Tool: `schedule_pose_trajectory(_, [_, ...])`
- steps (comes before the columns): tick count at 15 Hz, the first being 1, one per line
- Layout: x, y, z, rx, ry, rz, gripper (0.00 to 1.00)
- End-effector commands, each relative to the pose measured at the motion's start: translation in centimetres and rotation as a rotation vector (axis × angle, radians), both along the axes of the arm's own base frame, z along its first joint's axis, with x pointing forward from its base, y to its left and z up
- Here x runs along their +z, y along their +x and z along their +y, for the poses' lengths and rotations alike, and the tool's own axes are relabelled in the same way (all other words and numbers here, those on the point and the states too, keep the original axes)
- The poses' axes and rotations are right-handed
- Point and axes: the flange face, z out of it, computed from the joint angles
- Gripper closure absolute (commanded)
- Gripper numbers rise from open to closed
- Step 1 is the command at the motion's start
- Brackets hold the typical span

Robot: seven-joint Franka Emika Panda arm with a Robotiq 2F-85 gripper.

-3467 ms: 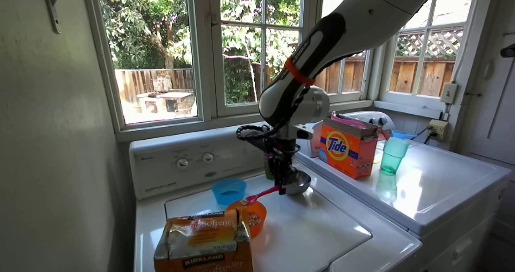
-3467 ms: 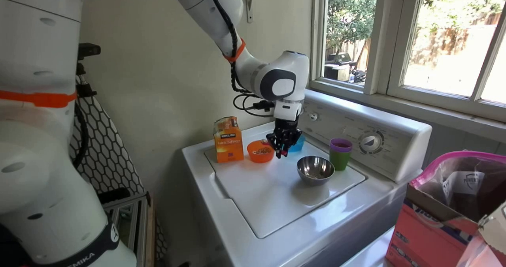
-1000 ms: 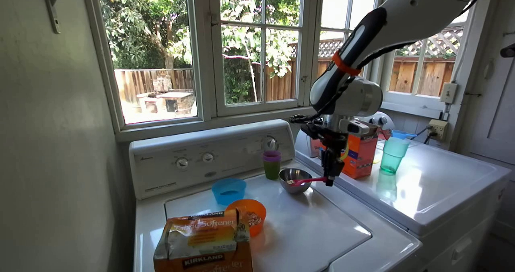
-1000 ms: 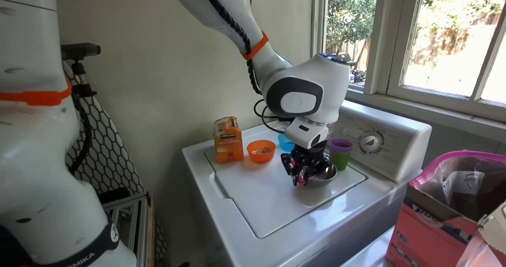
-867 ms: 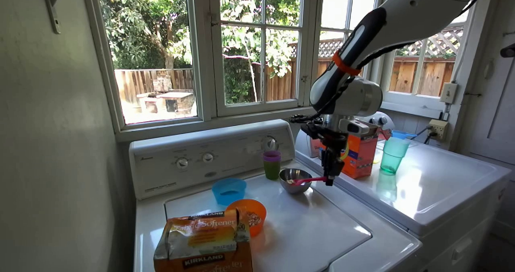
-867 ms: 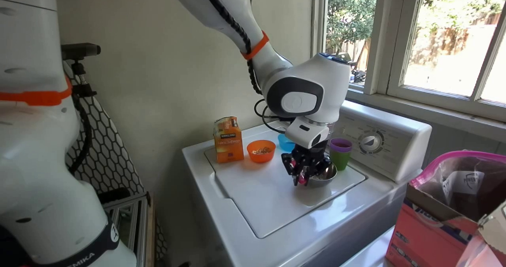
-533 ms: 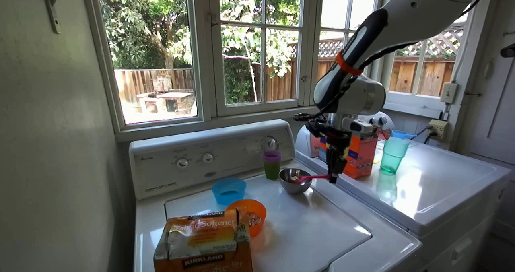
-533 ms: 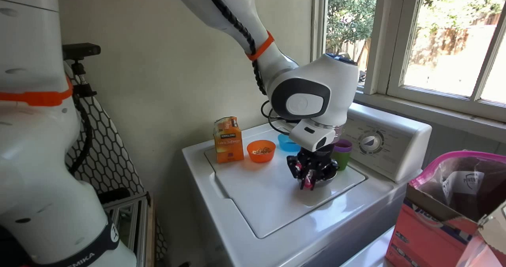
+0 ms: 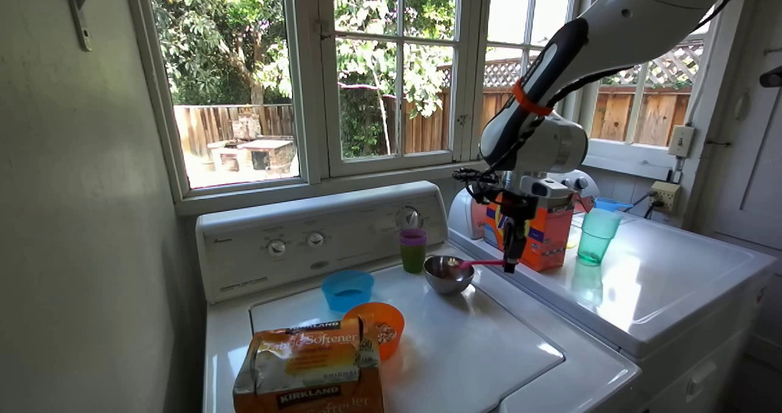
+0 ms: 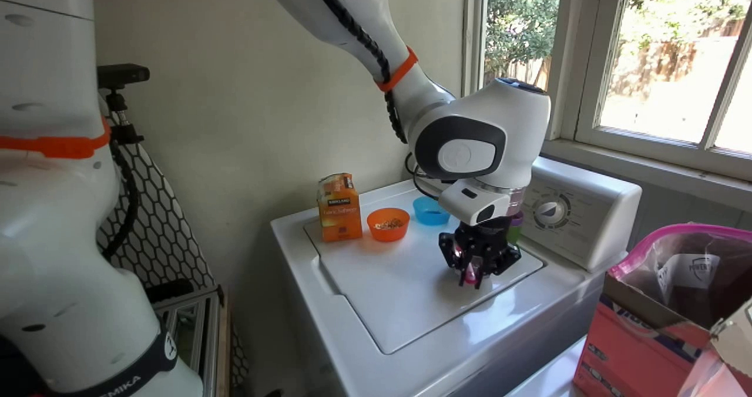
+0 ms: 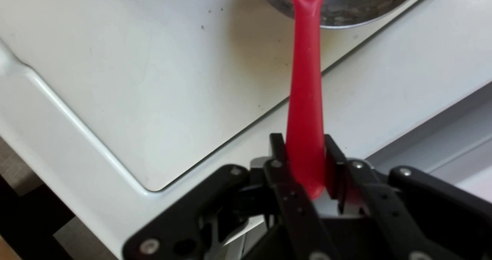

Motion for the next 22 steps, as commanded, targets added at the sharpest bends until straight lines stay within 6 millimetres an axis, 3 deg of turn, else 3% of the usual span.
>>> schedule_pose_trajectory(1, [0.0,1.3,0.5,-0.042,-0.063,0.014,0.94])
schedule_pose_trajectory(14, [2.2,2.7,3.1,0.258,-0.438,-0.158,0.94])
schedule_pose_trajectory(22, [3.9,3.2,6.9,0.452,-0.656,-0.242,0.94])
